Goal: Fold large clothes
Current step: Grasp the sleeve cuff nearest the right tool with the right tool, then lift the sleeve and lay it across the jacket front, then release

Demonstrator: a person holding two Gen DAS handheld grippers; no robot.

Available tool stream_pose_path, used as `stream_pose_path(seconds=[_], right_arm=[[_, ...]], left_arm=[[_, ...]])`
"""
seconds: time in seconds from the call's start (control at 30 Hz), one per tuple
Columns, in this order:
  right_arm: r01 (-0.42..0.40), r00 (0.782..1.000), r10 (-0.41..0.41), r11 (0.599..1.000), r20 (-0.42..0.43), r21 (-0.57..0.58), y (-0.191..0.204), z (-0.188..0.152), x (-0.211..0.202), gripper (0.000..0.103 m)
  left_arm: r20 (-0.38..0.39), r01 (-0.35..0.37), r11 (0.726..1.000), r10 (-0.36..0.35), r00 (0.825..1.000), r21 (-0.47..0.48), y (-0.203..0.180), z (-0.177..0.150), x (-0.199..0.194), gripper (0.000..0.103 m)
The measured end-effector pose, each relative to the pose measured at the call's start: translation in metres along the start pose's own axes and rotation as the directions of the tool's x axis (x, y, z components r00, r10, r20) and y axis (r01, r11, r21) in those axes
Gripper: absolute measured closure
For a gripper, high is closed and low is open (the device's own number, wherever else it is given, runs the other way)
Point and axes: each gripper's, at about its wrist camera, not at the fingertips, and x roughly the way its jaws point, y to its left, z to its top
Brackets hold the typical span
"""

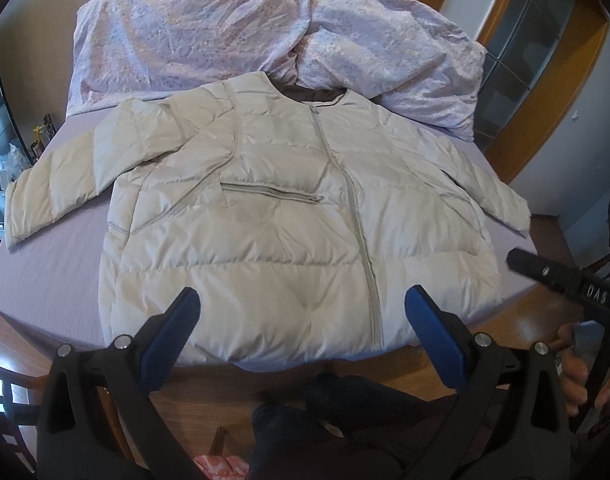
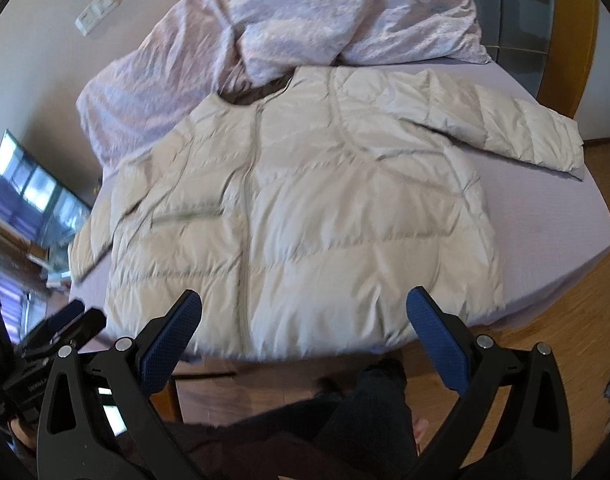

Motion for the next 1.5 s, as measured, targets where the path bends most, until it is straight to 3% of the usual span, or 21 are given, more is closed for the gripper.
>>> stream_pose_path(seconds=[0.1, 0.3, 0.43, 0.57, 0.7, 0.77, 0.83, 0.97, 1.13, 1.2, 1.37, 1.5], right_arm=[[0.010, 1.000, -0.012, 0.998, 0.025, 0.066, -0.034, 0.021, 0.015, 0.001], [0.157, 0.986, -0.168, 0.952, 0.020, 0.262, -0.137, 0.073, 0.048, 0.001], [0.278, 0.953, -0.301, 0.887, 0.006, 0.369, -0.211, 0.107, 0.059, 0.007], [0.388, 0.907, -0.421, 0.813, -0.023, 0.435, -0.290, 0.129, 0.062, 0.013], [0.443, 0.876, -0.480, 0.755, -0.052, 0.484, -0.348, 0.139, 0.065, 0.014], [0.452, 0.872, -0.484, 0.741, -0.071, 0.497, -0.370, 0.142, 0.070, 0.017], [0.439, 0.883, -0.461, 0.738, -0.093, 0.513, -0.390, 0.143, 0.079, 0.021], [0.394, 0.910, -0.397, 0.747, -0.117, 0.536, -0.408, 0.145, 0.099, 0.031], [0.363, 0.927, -0.355, 0.762, -0.123, 0.536, -0.416, 0.146, 0.112, 0.042], [0.363, 0.926, -0.361, 0.764, -0.114, 0.533, -0.417, 0.146, 0.114, 0.047], [0.349, 0.929, -0.360, 0.786, -0.081, 0.510, -0.408, 0.150, 0.114, 0.083], [0.348, 0.918, -0.397, 0.785, -0.015, 0.513, -0.384, 0.157, 0.093, 0.088]], left_arm=[[-0.002, -0.038, 0.999, 0.038, 0.999, -0.003, -0.002, 0.009, 0.012, 0.002], [-0.025, -0.096, 0.994, 0.095, 0.995, -0.060, 0.000, 0.027, 0.038, 0.002], [-0.051, -0.128, 0.988, 0.124, 0.991, -0.091, -0.003, 0.037, 0.053, 0.002], [-0.060, -0.196, 0.977, 0.191, 0.980, -0.085, -0.013, 0.048, 0.067, 0.002], [-0.066, -0.254, 0.964, 0.249, 0.966, -0.082, -0.023, 0.058, 0.079, 0.002], [-0.072, -0.282, 0.955, 0.276, 0.958, -0.088, -0.028, 0.063, 0.085, 0.002], [-0.076, -0.312, 0.946, 0.306, 0.949, -0.089, -0.032, 0.067, 0.091, 0.002], [-0.091, -0.372, 0.922, 0.364, 0.927, -0.107, -0.038, 0.071, 0.100, 0.002], [-0.104, -0.404, 0.904, 0.393, 0.914, -0.137, -0.036, 0.071, 0.101, 0.002], [-0.106, -0.407, 0.902, 0.395, 0.913, -0.144, -0.032, 0.070, 0.100, 0.002], [-0.111, -0.404, 0.902, 0.390, 0.914, -0.156, -0.012, 0.068, 0.099, 0.002], [-0.096, -0.402, 0.903, 0.392, 0.915, -0.150, 0.011, 0.069, 0.093, 0.002]])
